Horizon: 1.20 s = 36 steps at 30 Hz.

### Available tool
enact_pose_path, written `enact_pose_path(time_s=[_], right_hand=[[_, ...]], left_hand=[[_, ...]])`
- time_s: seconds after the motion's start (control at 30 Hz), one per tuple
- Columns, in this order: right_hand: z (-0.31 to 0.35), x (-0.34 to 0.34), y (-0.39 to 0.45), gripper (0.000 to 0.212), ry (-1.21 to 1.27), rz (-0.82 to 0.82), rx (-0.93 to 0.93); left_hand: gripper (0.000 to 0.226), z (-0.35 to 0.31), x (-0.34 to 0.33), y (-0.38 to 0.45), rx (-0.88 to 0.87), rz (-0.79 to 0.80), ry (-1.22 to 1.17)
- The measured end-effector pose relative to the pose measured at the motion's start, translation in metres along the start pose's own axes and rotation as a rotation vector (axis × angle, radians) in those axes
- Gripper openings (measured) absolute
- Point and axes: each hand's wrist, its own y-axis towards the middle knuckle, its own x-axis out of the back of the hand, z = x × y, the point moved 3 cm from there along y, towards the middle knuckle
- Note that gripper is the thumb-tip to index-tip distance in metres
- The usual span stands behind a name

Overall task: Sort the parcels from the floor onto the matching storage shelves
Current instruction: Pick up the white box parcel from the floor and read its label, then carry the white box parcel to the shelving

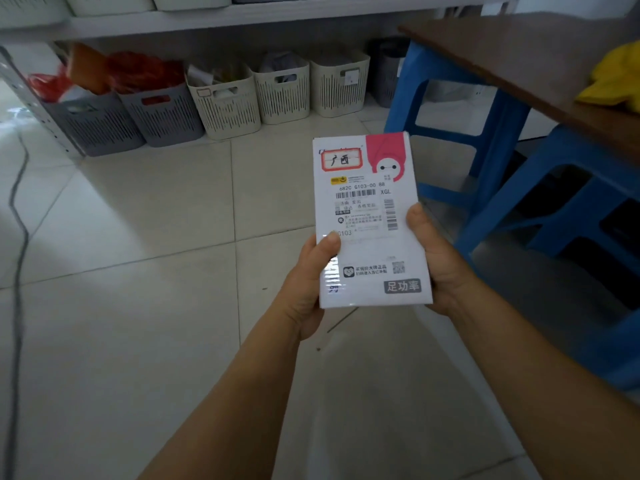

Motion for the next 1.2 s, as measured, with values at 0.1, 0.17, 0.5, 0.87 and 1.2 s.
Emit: enact_pose_path(time_s=[0.1, 0.17, 0.5, 0.87, 1.2], right_hand=[[0.034, -0.011, -0.005, 0.062, 0.032, -0.034, -0.030], [0.063, -0.022, -0.014, 0.070, 0.051, -0.040, -0.051], [0.276, -0.098, -0.088, 0.068, 0.092, -0.110, -0.098], [0.519, -0.137, -0.196, 0.075, 0.119, -0.341, -0.095], [0.672, -0.148, -0.301, 0.066, 0.125, -0.497, 0.150]], left_hand=[[0.067, -0.028, -0.019, -0.008, 0.018, -0.027, -0.029], [0.062, -0.054, -0.038, -0.017, 0.012, -0.020, -0.036], [0.065, -0.244, -0.169, -0.100, 0.066, -0.035, -0.008], [0.071, -0.426, -0.340, -0.169, 0.063, 0.059, 0.032], [0.074, -0.524, -0.476, -0.222, 0.012, 0.311, -0.024]])
